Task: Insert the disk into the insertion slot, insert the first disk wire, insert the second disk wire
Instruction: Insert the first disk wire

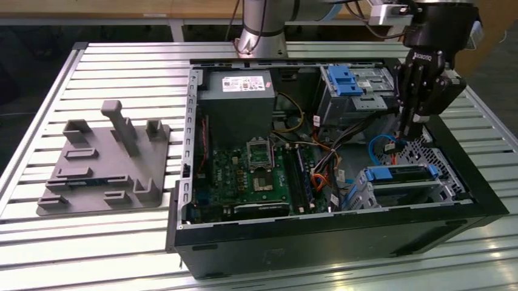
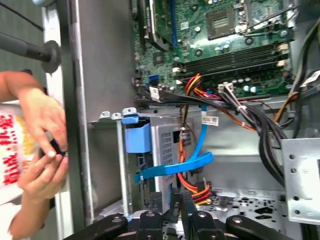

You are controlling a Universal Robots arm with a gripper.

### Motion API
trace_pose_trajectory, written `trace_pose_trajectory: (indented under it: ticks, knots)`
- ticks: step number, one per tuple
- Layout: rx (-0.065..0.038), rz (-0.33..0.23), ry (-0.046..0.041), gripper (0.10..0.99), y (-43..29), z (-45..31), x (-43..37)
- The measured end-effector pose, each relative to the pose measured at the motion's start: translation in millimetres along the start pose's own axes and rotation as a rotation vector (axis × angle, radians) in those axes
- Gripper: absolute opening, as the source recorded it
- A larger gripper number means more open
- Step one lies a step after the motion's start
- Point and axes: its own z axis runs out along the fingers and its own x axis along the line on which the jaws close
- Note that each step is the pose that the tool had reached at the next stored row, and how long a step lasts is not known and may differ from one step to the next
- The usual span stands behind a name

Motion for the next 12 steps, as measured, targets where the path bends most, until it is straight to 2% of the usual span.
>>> trace_pose_trajectory:
  ticks: [1,3,12]
  knots:
    - [0.001,0.000,0.0105,0.290,0.2,0.1,-1.4]
    - [0.002,0.001,0.0198,0.290,0.4,0.6,-4.1]
    - [0.002,0.001,0.0209,0.290,-0.6,1.4,-5.6]
